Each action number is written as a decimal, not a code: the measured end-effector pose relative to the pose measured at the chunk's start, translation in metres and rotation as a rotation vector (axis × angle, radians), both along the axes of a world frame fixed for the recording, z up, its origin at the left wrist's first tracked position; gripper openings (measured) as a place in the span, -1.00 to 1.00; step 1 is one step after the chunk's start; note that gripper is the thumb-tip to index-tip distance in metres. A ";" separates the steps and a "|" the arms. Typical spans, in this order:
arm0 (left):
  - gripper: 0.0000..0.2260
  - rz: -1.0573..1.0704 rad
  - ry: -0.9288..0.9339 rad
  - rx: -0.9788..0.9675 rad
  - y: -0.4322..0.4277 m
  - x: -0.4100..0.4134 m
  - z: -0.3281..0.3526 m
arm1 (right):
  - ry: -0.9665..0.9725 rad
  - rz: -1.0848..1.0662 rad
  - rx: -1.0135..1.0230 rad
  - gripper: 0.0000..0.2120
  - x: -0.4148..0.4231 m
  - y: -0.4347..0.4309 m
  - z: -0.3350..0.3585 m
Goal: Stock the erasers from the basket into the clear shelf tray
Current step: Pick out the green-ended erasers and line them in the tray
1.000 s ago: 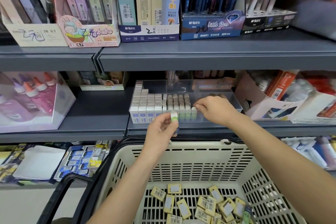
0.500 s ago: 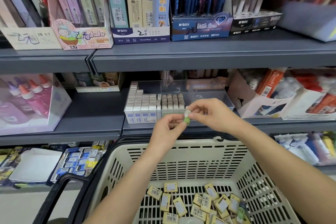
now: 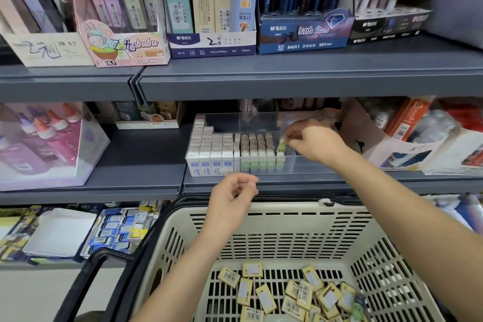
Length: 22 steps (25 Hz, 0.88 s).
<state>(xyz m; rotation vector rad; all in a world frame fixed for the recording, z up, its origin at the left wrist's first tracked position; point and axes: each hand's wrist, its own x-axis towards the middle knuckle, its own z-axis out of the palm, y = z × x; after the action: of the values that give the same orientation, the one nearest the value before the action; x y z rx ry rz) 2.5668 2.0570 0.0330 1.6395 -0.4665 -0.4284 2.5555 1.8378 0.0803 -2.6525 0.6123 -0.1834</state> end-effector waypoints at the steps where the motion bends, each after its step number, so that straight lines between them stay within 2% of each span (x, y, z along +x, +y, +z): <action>1: -0.82 0.002 0.014 -0.009 0.000 0.000 0.000 | 0.027 0.009 -0.022 -0.88 0.003 0.000 -0.003; 5: -0.82 -0.012 0.039 -0.016 -0.001 0.000 -0.001 | 0.121 0.077 -0.106 -0.80 0.010 0.002 -0.016; 11: -0.85 -0.023 0.051 -0.052 0.000 -0.001 -0.004 | 0.154 0.104 -0.115 -0.76 0.011 0.001 -0.021; 15: -0.84 -0.043 0.051 -0.059 0.001 -0.008 -0.006 | 0.071 0.071 -0.077 -0.73 -0.002 0.001 -0.016; 19: -0.84 -0.091 0.045 -0.049 0.002 -0.021 -0.013 | -0.185 -0.002 0.115 -0.79 -0.047 0.015 -0.012; 22: -0.84 -0.126 0.053 0.013 0.004 -0.035 -0.027 | -0.288 -0.061 0.408 -0.88 -0.099 0.039 -0.024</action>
<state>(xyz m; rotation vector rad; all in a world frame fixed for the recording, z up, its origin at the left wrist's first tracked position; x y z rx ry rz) 2.5319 2.0606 0.0056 1.6122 -0.5305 -0.5682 2.4561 1.8771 0.0559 -2.1659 0.5653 -0.4040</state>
